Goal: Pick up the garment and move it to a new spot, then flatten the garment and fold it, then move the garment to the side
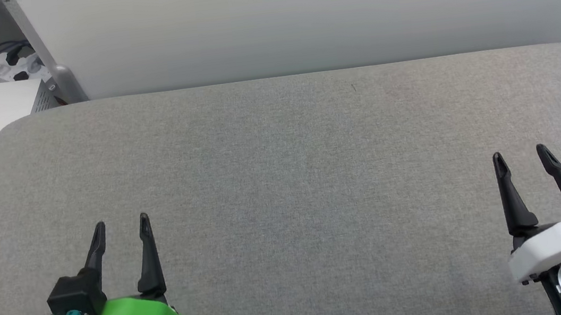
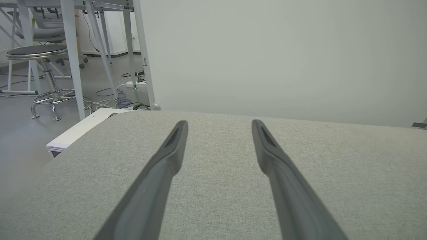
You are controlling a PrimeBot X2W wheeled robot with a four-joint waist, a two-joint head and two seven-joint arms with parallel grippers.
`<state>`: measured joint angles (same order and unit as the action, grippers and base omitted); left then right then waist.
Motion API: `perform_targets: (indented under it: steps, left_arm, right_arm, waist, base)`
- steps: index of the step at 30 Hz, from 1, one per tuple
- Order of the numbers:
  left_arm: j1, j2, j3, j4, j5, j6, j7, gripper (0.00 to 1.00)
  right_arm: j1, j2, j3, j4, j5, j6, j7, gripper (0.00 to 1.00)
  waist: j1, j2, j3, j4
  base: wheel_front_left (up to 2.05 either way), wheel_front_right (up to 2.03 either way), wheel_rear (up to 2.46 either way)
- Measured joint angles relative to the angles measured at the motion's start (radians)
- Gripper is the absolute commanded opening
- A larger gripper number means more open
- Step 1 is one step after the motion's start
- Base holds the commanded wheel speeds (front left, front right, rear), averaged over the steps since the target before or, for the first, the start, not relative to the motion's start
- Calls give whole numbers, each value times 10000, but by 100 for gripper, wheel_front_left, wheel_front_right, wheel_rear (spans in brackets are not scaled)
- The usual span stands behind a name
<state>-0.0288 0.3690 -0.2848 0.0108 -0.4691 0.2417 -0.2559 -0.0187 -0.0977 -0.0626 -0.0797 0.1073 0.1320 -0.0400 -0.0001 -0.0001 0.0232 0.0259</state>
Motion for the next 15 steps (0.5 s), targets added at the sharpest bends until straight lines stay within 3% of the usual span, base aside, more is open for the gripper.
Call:
perform_targets:
  steps: [15]
  left_arm:
    - [669, -178, -157, 660, -65, -334, 0, 100]
  right_arm:
    - [1446, 328, -65, -792, -61, -2, 466, 100]
  waist:
    - [0, 1, -861, -145]
  base:
    - [0, 0, 0]
